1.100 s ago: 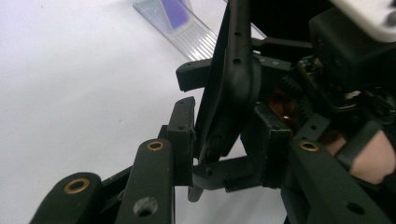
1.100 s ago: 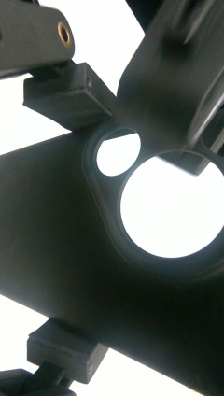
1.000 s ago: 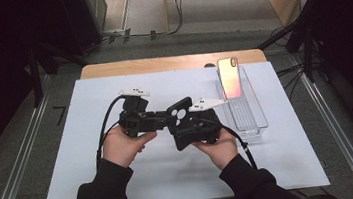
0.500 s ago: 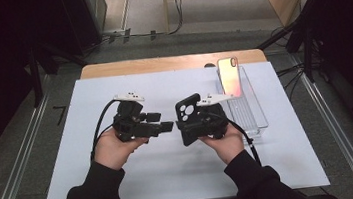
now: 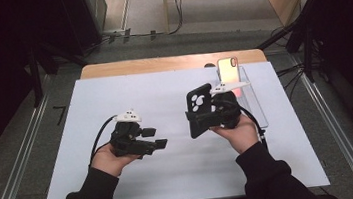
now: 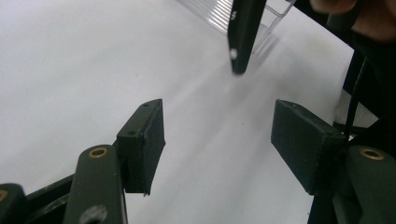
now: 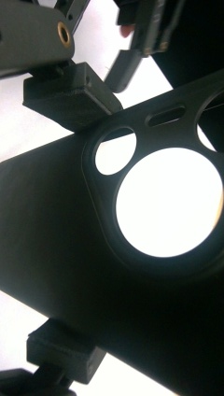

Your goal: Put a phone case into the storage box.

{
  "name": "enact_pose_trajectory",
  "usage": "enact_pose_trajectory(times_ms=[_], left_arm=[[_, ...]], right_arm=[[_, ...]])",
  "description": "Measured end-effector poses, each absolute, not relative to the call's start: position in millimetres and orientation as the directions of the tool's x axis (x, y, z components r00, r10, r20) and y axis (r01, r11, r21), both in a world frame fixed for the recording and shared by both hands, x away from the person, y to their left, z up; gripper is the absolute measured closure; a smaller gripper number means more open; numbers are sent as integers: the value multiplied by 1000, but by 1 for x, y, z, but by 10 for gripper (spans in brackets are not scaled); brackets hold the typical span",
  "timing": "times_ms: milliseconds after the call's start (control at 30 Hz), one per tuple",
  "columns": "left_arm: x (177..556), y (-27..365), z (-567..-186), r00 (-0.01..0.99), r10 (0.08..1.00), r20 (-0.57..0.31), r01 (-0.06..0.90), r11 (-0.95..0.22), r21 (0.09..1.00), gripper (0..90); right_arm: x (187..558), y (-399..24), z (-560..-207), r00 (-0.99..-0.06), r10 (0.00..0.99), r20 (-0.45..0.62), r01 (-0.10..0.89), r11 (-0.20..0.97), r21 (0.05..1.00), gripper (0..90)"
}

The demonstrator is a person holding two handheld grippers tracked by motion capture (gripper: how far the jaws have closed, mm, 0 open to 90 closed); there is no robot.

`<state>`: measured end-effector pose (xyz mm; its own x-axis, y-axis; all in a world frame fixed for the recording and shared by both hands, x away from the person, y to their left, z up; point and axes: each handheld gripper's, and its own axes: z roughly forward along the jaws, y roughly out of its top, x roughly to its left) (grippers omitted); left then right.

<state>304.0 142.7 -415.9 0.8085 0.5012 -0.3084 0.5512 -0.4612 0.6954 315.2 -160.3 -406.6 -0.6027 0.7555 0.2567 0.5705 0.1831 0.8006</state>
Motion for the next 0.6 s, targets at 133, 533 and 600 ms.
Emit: enact_pose_trajectory(times_ms=[133, 533, 600], left_arm=[[298, 154, -423, 806, 510, -300, 548, -453, 703, 329], [283, 184, -439, 784, 540, -306, 568, -427, 703, 329], [280, 189, -440, 778, 550, -303, 573, -423, 703, 329]], right_arm=[[319, -175, -393, -590, 764, 261, 567, 162, 807, 132], [340, -226, -362, -489, 831, 264, 571, 77, 817, 133], [346, -233, -360, -471, 844, 257, 569, 67, 820, 133]])
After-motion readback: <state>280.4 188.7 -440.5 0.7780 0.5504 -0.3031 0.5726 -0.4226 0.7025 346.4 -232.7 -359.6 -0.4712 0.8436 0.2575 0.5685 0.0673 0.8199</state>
